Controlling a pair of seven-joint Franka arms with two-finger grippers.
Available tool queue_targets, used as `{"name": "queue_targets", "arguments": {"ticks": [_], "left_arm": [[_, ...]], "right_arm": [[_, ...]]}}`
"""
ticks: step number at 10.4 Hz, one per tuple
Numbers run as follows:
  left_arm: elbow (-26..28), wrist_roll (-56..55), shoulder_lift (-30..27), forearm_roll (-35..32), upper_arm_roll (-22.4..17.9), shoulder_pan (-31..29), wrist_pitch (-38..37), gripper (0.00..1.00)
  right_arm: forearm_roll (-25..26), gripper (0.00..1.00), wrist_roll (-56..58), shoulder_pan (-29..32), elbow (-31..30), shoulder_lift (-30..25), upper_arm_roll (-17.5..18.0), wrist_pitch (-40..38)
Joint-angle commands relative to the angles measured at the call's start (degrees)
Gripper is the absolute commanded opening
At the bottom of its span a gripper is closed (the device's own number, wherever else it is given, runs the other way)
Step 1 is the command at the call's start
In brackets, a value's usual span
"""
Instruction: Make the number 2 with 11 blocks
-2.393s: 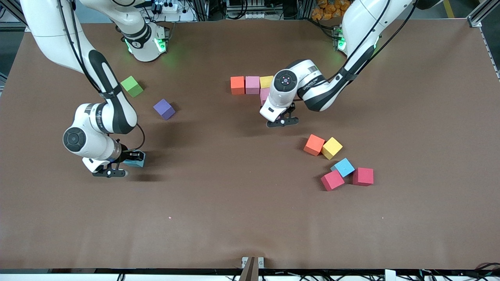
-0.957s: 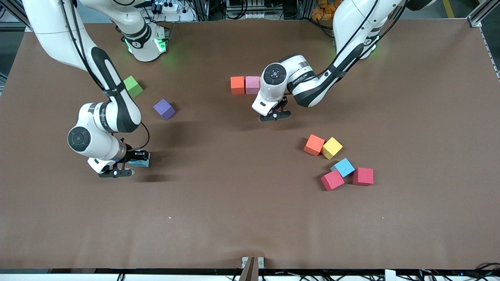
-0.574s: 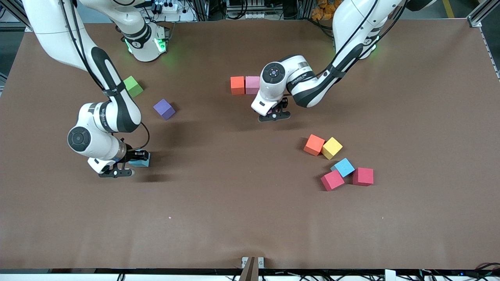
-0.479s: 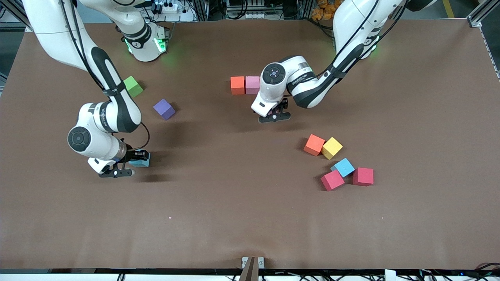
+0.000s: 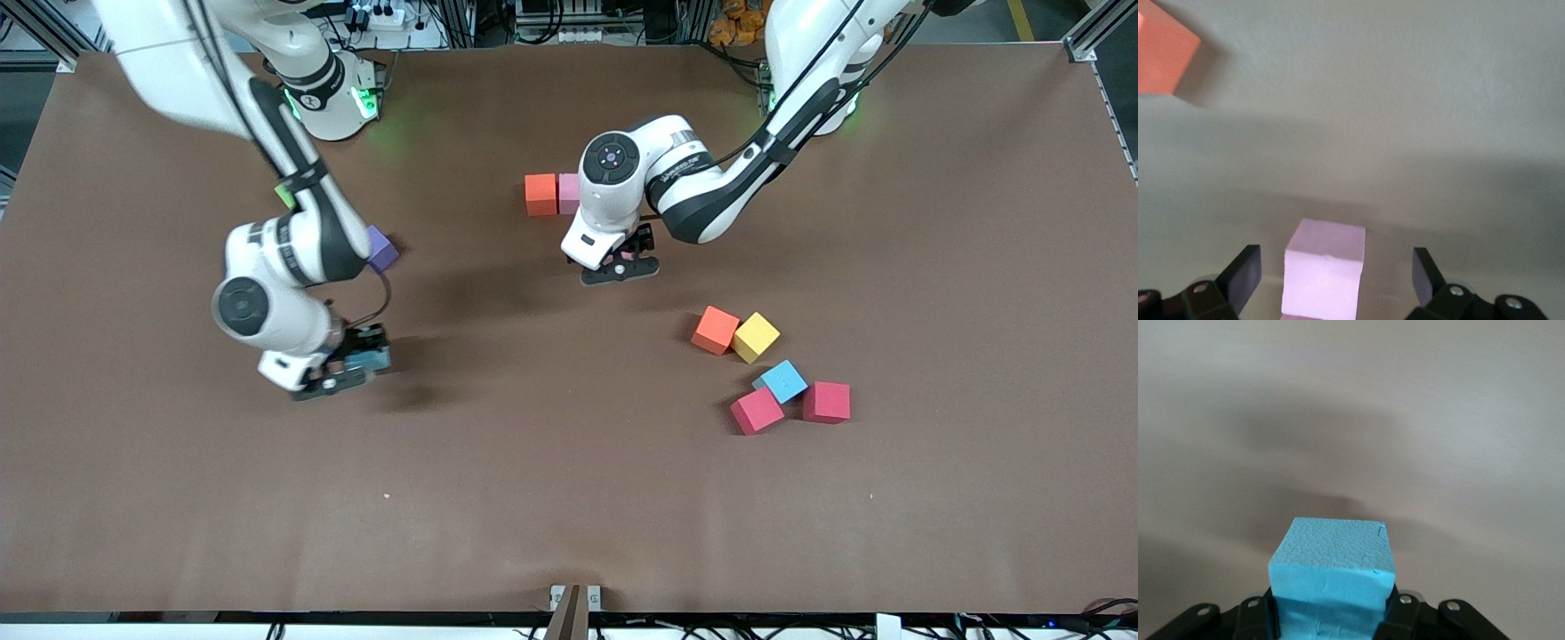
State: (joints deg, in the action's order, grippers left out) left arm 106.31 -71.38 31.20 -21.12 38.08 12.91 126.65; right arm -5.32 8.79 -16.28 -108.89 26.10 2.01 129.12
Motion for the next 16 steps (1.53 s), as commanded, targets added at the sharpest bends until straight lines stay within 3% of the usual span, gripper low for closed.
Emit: {"name": "queue_targets", "arguments": {"ticks": [1,5,7,8,11,15,16], "left_arm": [[-1.19,-0.43,-1.23,0.81,0.50,-4.10,-1.23,1.00],[-1.55,-0.87,-0.87,3.18,0.41,-16.48,-4.81,1.00],[-0.94,-1.04,-0.18,3.27,0.15,-19.05,-5.45,1.00],[-1.11,-2.53,0.87,3.45,0.15,-19.84,-5.45,0.95],[-1.20,-16.91,1.32,3.28,0.15,-21.17,-5.45,0.94],[-0.41,-22.64,2.64,3.36,0.15,-21.96,-3.87,0.94],[-0.23,-26.84,2.47,3.19,0.06,-21.87,-2.22,0.89]], "right_arm": [[-0.30,0.25,9.36,-3.91,0.87,-0.35,0.80,-1.06],[0.05,0.30,15.79,-16.21,1.22,0.44,0.81,-0.45],[0.66,0.30,19.66,-21.58,2.97,2.02,0.72,-0.36],[1.19,0.34,22.29,-24.12,4.37,3.25,0.72,-0.27],[2.77,0.35,32.05,-27.31,6.06,5.28,0.72,1.92],[3.04,0.35,31.03,-33.81,6.50,9.66,0.63,6.40],[3.13,0.36,28.50,-35.30,7.63,10.54,0.46,6.32]]}}
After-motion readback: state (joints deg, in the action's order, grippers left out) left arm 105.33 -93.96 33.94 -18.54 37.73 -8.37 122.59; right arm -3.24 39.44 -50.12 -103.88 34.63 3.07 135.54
